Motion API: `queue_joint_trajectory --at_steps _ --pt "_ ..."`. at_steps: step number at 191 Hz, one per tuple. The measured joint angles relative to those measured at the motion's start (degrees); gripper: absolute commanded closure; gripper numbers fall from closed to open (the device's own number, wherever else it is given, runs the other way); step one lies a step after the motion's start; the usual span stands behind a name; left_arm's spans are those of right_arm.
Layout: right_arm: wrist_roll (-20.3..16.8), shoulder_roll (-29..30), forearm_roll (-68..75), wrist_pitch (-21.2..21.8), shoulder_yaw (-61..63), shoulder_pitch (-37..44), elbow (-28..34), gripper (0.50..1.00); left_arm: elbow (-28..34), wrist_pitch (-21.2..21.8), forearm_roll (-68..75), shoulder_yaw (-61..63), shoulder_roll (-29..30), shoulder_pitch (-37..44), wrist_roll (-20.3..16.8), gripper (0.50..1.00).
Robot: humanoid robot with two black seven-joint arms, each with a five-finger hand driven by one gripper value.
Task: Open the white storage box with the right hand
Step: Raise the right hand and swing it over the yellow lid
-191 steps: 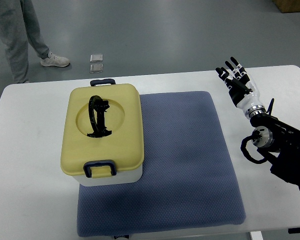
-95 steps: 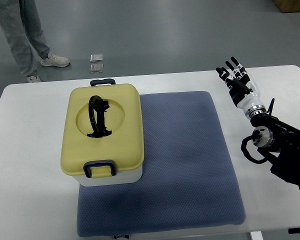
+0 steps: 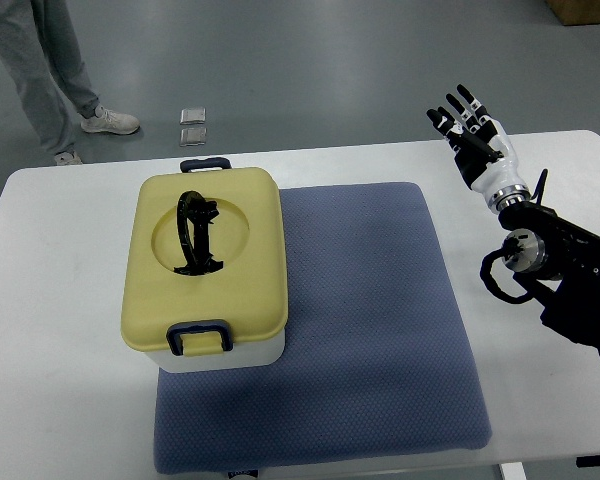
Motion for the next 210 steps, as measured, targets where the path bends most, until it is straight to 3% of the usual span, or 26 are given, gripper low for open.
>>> queue_joint_trajectory --at_steps 77,150,177,210 --pt "-0.7 -4.1 -13.1 -0.9 -3.7 8.7 3.7 0.572 0.0 0.0 0.0 0.0 0.0 0.0 0.0 0.500" --pt "-0.5 -6.1 -49.7 3.7 -9.0 22.7 7.9 0.572 0.0 0.0 0.0 0.0 0.0 0.0 0.0 0.500" --pt "-0.5 -6.3 -62.0 7.2 -11.5 28.7 12.4 0.572 0.0 0.0 0.0 0.0 0.0 0.0 0.0 0.500" --pt "0.1 -5.7 -76.4 8.0 -18.3 35.0 17.8 0.572 0.0 0.0 0.0 0.0 0.0 0.0 0.0 0.500"
